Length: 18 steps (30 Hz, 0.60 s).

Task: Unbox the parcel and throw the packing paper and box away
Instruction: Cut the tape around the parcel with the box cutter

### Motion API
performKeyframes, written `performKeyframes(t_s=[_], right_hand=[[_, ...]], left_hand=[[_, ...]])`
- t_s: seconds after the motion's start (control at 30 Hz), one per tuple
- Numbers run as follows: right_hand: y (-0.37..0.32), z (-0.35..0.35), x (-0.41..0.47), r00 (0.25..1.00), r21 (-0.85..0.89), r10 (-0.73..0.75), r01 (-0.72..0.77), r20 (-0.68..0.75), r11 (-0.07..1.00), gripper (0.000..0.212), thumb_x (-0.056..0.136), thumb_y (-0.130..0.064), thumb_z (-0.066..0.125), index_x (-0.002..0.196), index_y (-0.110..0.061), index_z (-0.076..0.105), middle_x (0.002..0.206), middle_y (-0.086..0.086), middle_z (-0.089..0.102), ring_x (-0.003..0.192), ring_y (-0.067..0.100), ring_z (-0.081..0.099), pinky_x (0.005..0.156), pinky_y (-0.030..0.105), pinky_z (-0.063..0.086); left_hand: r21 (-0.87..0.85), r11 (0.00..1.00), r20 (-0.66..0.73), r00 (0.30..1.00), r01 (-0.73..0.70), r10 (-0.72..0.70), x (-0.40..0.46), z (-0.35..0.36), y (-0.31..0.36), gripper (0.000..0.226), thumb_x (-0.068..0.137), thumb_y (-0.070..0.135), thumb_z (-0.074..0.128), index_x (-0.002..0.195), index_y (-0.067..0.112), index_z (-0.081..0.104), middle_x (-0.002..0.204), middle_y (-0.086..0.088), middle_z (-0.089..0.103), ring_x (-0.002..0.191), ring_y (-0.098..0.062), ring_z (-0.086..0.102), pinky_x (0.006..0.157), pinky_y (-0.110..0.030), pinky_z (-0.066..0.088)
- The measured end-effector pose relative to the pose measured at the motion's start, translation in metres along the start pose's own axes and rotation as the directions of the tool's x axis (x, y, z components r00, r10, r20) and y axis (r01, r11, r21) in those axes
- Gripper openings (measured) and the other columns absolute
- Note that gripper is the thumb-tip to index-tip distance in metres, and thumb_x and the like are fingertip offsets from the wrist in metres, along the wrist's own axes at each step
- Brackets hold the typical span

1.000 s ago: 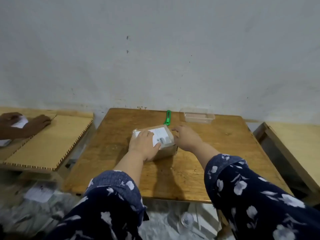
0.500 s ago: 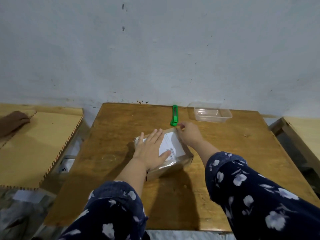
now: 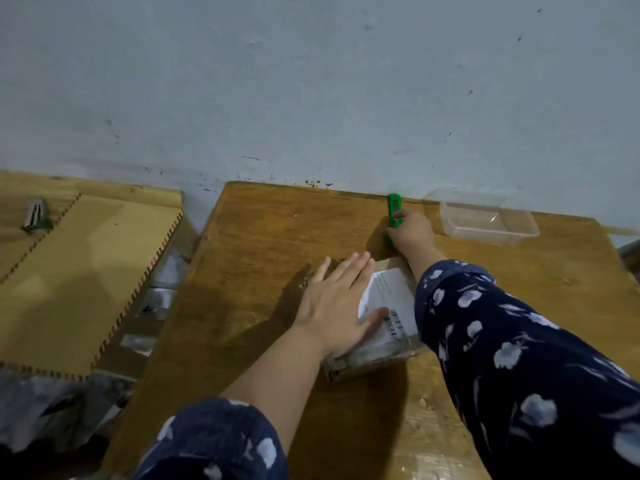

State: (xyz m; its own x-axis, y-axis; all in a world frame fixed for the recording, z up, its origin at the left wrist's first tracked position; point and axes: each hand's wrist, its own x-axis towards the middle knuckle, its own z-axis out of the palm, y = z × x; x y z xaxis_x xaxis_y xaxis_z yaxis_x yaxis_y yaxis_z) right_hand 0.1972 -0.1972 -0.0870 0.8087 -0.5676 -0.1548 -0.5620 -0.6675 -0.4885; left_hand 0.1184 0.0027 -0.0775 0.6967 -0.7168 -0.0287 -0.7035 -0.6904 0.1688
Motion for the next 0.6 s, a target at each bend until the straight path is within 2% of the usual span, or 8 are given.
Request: performKeyframes(t_s=[0.1,0.17,0.23,0.33,0.4,0.47,0.53,0.6], right_hand=[[-0.003,-0.006,0.0,0.992,0.088,0.124,-0.127,0.035,0.988,0.051,0.086,-0.009,0.062,0.133,-0.005,0.044,0.13,0.018,0.055,0.117,0.032,0.055,0.092,0.039,0.049],[-0.003,-0.015,-0.005,0.976,0.092,0.186,-0.196,0.114,0.976,0.042,0.091,-0.008,0.053,0.131,0.0,0.044,0.128,0.019,0.055,0.113,0.032,0.056,0.088,0.036,0.047],[0.003,-0.026,-0.012,0.959,0.081,0.203,-0.223,0.196,0.971,0.034,0.096,-0.009,0.043,0.128,0.004,0.045,0.121,0.02,0.056,0.095,0.027,0.057,0.081,0.034,0.047],[0.017,-0.043,-0.026,0.953,0.14,0.184,-0.222,0.24,0.965,0.037,0.096,-0.005,0.039,0.131,0.003,0.04,0.106,0.018,0.053,0.073,0.02,0.052,0.063,0.031,0.047],[0.028,-0.055,-0.038,0.956,0.268,0.15,-0.217,0.251,0.939,0.043,0.094,-0.003,0.045,0.137,-0.002,0.037,0.11,0.017,0.057,0.08,0.024,0.058,0.071,0.038,0.056],[0.038,-0.069,-0.057,0.953,0.405,0.102,-0.216,0.286,0.888,0.051,0.092,-0.002,0.053,0.14,-0.01,0.036,0.109,0.015,0.06,0.082,0.023,0.061,0.081,0.041,0.056],[0.047,-0.083,-0.08,0.941,0.475,0.053,-0.217,0.334,0.853,0.06,0.091,0.0,0.054,0.144,-0.019,0.032,0.103,0.011,0.057,0.075,0.019,0.058,0.079,0.04,0.056],[0.058,-0.099,-0.105,0.909,0.543,-0.012,-0.239,0.417,0.805,0.073,0.091,0.004,0.051,0.148,-0.03,0.021,0.102,0.009,0.052,0.076,0.019,0.054,0.075,0.038,0.055]], left_hand=[[0.005,1.0,0.004,1.0,0.003,-0.003,0.001,-0.001,0.001,0.08,0.093,0.067,0.015,0.154,0.019,0.0,0.162,0.004,-0.003,0.148,-0.01,-0.005,0.12,-0.042,-0.004],[0.001,1.0,0.01,1.0,0.011,-0.011,0.001,-0.002,0.003,0.078,0.094,0.065,0.018,0.154,0.019,-0.001,0.162,0.005,-0.004,0.148,-0.01,-0.005,0.12,-0.042,-0.004],[0.0,1.0,0.017,1.0,0.016,-0.016,0.001,-0.001,0.004,0.077,0.094,0.063,0.02,0.154,0.02,-0.001,0.162,0.005,-0.006,0.148,-0.009,-0.007,0.12,-0.042,-0.005],[0.008,1.0,0.034,0.999,0.01,-0.01,0.001,-0.001,0.005,0.076,0.094,0.063,0.018,0.154,0.021,-0.003,0.162,0.006,-0.008,0.147,-0.009,-0.008,0.12,-0.042,-0.005],[0.006,1.0,0.065,0.998,0.005,-0.006,0.001,-0.004,0.005,0.076,0.094,0.063,0.019,0.153,0.021,-0.004,0.161,0.006,-0.008,0.147,-0.009,-0.009,0.12,-0.043,-0.005],[0.006,1.0,0.104,0.995,0.009,-0.01,0.002,-0.008,0.006,0.076,0.095,0.062,0.02,0.153,0.021,-0.004,0.161,0.006,-0.009,0.147,-0.009,-0.008,0.12,-0.043,-0.004],[0.013,1.0,0.121,0.992,0.018,-0.02,0.002,-0.012,0.009,0.074,0.096,0.059,0.022,0.153,0.021,-0.005,0.161,0.006,-0.01,0.148,-0.01,-0.009,0.12,-0.044,-0.005],[0.021,1.0,0.112,0.994,0.003,-0.005,-0.001,-0.015,0.015,0.07,0.098,0.054,0.023,0.153,0.022,-0.006,0.161,0.006,-0.013,0.147,-0.01,-0.013,0.118,-0.047,-0.009]])
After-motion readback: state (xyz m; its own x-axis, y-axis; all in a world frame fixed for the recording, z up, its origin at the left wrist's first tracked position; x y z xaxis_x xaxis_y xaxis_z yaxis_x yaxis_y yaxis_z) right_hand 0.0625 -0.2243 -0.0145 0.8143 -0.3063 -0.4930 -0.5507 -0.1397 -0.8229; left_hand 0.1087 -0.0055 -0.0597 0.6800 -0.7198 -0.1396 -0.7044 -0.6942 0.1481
